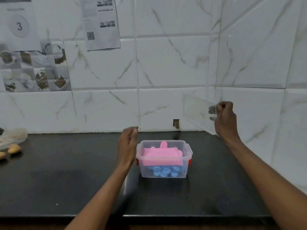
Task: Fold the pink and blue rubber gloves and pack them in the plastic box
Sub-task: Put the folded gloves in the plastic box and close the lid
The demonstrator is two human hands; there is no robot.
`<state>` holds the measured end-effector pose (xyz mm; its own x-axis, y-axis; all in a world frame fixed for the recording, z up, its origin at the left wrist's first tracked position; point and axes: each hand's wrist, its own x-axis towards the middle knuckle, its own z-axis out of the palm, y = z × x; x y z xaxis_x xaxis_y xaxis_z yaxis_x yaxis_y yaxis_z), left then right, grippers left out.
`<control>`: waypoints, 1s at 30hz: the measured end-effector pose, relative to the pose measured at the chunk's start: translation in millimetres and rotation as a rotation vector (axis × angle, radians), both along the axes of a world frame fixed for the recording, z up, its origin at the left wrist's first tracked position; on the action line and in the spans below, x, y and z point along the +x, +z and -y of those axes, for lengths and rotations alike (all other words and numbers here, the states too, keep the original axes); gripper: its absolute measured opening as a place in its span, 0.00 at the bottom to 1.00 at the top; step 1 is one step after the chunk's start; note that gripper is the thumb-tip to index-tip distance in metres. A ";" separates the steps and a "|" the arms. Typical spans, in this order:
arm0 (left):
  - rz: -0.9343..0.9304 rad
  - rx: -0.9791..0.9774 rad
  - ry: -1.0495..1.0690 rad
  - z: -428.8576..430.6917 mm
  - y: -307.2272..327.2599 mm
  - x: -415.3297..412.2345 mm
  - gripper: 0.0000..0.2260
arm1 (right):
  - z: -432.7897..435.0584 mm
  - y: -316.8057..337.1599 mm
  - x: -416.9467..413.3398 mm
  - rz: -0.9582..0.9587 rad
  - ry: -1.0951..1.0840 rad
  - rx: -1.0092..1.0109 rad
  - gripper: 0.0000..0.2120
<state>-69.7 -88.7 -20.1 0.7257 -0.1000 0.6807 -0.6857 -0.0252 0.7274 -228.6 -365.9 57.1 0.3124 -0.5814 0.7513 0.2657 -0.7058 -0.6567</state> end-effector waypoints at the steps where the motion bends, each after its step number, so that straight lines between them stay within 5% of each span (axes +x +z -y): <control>1: -0.045 -0.004 -0.056 4.2 13.4 0.8 0.11 | -7.0 10.2 0.0 0.052 0.076 0.086 0.06; 4: -0.295 -0.054 -0.324 19.6 56.0 -0.6 0.22 | -26.9 25.9 5.2 0.044 0.279 0.347 0.08; 7: -0.447 0.139 -0.411 25.7 76.2 1.0 0.27 | -41.8 19.9 16.3 -0.061 0.435 0.542 0.10; 11: -0.563 0.396 -0.299 15.8 67.4 5.8 0.26 | -46.6 5.7 30.9 -0.217 0.390 0.655 0.13; 15: -0.666 0.382 -0.282 -0.5 54.7 16.5 0.15 | -49.0 -2.8 36.8 -0.286 0.356 0.719 0.12; 23: -0.609 0.291 -0.175 -9.9 56.9 14.0 0.11 | -52.9 -21.2 35.9 -0.496 0.384 0.533 0.22; 26: -0.542 0.377 -0.132 -9.0 55.0 8.7 0.14 | -56.6 -29.5 35.2 -0.553 0.212 0.337 0.11; 30: -0.449 0.540 0.008 -4.4 50.0 1.2 0.09 | -68.2 -38.0 38.8 -0.695 -0.018 0.155 0.17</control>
